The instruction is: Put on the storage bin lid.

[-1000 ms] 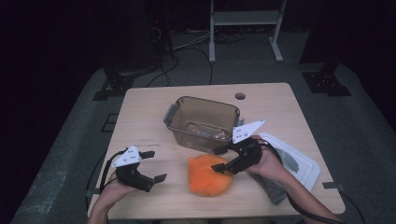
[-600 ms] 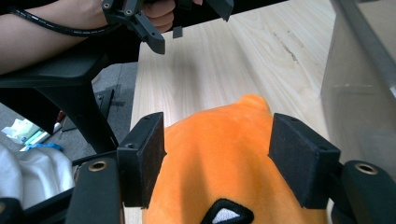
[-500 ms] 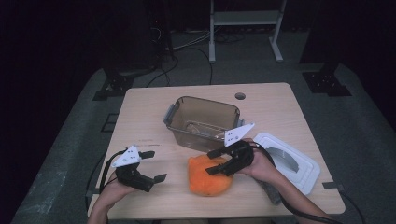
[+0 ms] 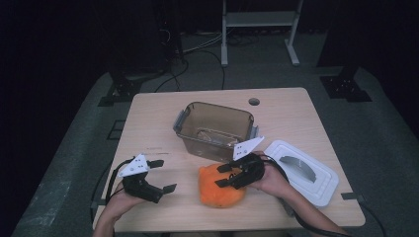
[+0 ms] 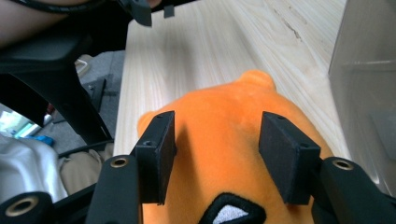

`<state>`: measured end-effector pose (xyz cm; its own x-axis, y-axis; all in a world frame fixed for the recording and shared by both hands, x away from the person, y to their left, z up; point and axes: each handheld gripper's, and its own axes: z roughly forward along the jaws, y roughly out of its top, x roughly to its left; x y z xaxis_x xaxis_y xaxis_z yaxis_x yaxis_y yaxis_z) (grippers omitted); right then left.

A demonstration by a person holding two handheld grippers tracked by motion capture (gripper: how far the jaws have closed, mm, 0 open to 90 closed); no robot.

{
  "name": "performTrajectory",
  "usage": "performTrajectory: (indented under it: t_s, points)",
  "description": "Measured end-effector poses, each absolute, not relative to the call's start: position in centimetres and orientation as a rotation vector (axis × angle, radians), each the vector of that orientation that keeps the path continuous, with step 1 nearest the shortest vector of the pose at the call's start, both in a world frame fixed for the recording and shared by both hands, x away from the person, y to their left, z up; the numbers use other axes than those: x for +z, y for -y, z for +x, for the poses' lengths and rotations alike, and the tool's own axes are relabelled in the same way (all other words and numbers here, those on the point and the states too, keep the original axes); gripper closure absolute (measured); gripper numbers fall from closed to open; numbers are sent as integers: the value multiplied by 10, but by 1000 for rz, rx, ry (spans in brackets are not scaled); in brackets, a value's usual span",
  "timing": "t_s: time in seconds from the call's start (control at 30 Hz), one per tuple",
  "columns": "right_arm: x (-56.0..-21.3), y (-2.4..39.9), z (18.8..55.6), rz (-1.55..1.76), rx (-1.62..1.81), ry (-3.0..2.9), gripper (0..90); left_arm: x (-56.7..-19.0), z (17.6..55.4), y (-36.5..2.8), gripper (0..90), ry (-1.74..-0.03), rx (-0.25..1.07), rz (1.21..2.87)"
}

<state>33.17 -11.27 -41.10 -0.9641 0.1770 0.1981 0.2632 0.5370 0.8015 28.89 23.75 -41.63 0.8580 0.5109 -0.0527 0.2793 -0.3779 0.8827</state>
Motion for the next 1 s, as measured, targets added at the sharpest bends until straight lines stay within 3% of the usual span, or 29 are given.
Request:
performTrajectory:
  t_s: [0.6, 1.0]
  points:
    - [-422, 112, 327, -408, -1433, 2665, 521, -417, 289, -237, 25, -593, 271, 1978]
    - [-421, 108, 323, -399, -1373, 2689, 619, -418, 290, -238, 25, -596, 273, 1981]
